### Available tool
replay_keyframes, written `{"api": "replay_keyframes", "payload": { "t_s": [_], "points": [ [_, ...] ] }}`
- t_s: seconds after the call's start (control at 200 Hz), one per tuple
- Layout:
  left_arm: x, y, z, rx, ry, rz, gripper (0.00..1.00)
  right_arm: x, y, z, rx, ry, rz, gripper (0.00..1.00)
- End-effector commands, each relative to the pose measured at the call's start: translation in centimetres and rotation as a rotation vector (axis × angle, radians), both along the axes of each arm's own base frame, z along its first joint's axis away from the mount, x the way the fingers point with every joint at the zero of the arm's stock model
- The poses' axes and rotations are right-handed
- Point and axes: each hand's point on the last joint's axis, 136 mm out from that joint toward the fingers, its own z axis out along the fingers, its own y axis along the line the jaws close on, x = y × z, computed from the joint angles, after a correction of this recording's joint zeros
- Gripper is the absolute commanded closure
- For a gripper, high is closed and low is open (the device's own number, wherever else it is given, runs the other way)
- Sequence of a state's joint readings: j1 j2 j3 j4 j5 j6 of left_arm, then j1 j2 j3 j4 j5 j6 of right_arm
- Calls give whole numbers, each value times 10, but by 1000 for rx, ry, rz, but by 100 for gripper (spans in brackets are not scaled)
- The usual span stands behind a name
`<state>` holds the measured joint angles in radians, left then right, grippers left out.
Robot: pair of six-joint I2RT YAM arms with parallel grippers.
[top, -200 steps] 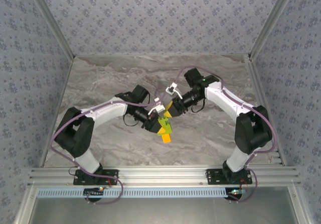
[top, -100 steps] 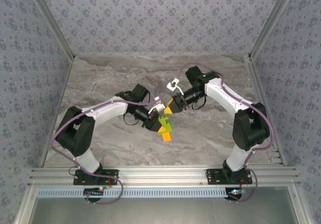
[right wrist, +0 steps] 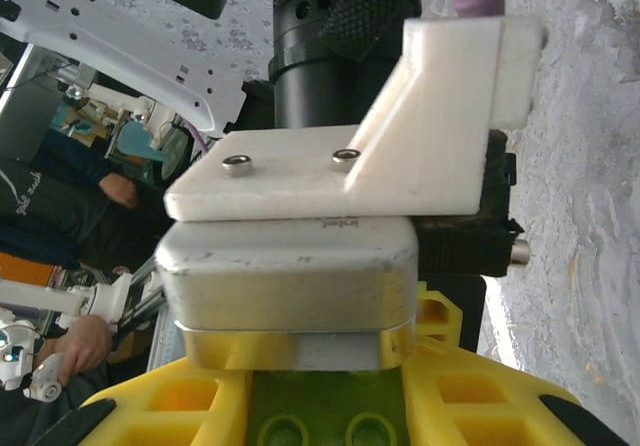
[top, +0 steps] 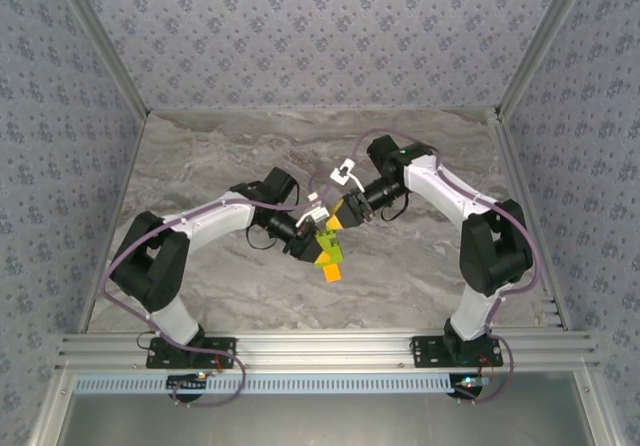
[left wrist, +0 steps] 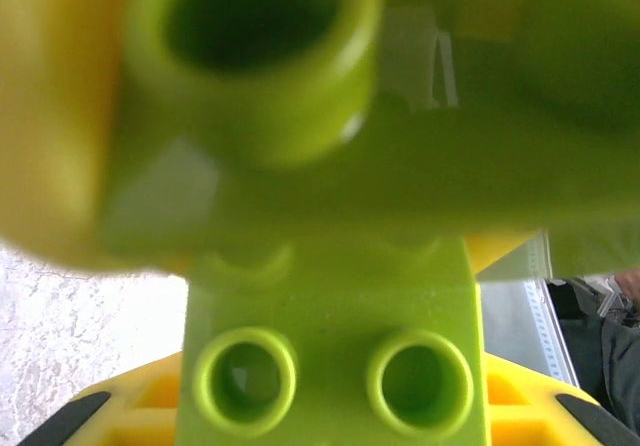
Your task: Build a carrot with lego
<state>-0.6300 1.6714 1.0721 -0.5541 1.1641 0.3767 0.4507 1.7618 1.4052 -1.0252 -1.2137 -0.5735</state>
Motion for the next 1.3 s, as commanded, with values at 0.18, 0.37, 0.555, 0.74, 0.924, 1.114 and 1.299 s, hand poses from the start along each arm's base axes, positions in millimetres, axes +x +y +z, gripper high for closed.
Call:
{"api": "replay_keyframes", "payload": {
  "t_s": [0.18, 0.37, 0.555, 0.74, 0.924, 1.114, 1.299],
  "points": [
    [4, -3, 8, -27, -17, -7, 74, -5, 1, -15, -54, 31, 14, 81],
    [6, -3, 8, -23, -22, 1, 74, -8, -1, -21, -72, 37, 14, 81],
    [7, -3, 5, -12, -26, 7, 74, -9, -4, -24, -92, 32, 12, 81],
    [8, -2, 3, -2, -30, 13, 75, -10, -7, -24, -103, 31, 12, 81],
    [10, -1, 3, 0, -34, 18, 75, -11, -8, -29, -118, 38, 12, 81],
    [10, 0, 4, -1, -40, 24, 75, -11, -10, -34, -130, 42, 7, 81],
    [13, 1, 5, -10, -48, 36, 76, -12, -12, -33, -112, 40, -1, 81]
  ]
}}
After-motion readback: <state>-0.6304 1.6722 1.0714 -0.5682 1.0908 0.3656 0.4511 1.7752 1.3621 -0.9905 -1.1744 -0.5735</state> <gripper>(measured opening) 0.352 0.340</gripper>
